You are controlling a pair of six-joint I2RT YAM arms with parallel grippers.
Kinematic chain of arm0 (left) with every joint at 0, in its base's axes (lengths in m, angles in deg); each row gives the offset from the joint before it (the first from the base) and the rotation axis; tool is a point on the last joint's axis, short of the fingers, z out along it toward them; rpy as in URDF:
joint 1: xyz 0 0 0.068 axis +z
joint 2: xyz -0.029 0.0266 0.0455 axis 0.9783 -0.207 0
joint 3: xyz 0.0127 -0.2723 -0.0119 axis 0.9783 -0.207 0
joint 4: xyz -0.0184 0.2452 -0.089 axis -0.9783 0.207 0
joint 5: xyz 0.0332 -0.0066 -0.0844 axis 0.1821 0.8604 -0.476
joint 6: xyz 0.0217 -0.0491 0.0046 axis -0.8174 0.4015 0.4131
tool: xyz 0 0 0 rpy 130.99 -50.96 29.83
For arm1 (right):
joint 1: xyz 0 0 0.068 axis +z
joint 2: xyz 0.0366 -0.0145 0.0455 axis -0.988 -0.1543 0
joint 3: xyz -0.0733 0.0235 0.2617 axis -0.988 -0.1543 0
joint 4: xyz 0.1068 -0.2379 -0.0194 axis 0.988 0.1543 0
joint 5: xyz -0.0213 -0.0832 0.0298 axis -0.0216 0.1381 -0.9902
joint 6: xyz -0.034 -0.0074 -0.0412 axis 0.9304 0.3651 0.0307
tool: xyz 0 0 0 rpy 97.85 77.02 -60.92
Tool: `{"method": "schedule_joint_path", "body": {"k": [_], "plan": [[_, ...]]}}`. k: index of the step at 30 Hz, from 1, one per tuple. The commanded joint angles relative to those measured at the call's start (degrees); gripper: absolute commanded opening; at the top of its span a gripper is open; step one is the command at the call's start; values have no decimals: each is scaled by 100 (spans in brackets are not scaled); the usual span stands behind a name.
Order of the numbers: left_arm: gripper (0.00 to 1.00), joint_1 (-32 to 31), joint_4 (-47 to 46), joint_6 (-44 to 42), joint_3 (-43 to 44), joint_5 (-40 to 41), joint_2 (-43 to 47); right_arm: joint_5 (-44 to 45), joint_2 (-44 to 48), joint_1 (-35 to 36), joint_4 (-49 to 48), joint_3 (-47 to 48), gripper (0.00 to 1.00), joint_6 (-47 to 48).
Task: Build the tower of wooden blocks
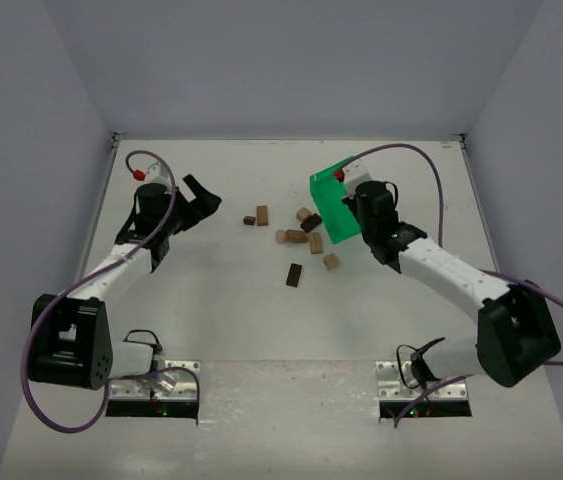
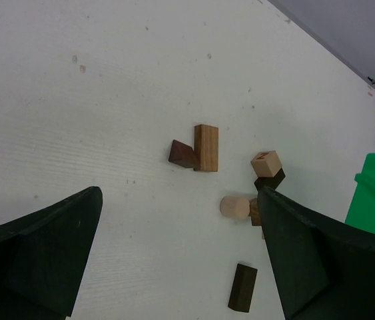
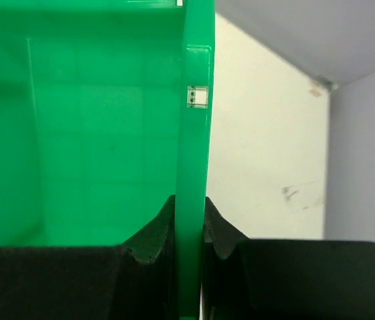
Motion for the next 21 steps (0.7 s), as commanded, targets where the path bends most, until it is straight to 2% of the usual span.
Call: {"method": "schedule_joint_path", "body": {"k": [1, 5, 8, 13, 21], "plan": [[100, -19, -124, -121, 8, -229, 351, -1060, -7, -198, 1144, 296, 3, -1374], [100, -19, 146, -121, -71, -42, 748, -1793, -511, -1098, 1510, 817, 3, -1791], [100, -19, 343, -118, -154, 272, 1074, -1562, -894, -1504, 1863, 1233, 6, -2014], [100, -10, 681, -85, -351, 798, 1602, -1722, -1606, -2333, 2138, 1952, 8, -2354], [100, -10, 960, -86, -534, 1035, 2024, -1404, -2733, -3202, 2234, 2705, 11, -2566]]}}
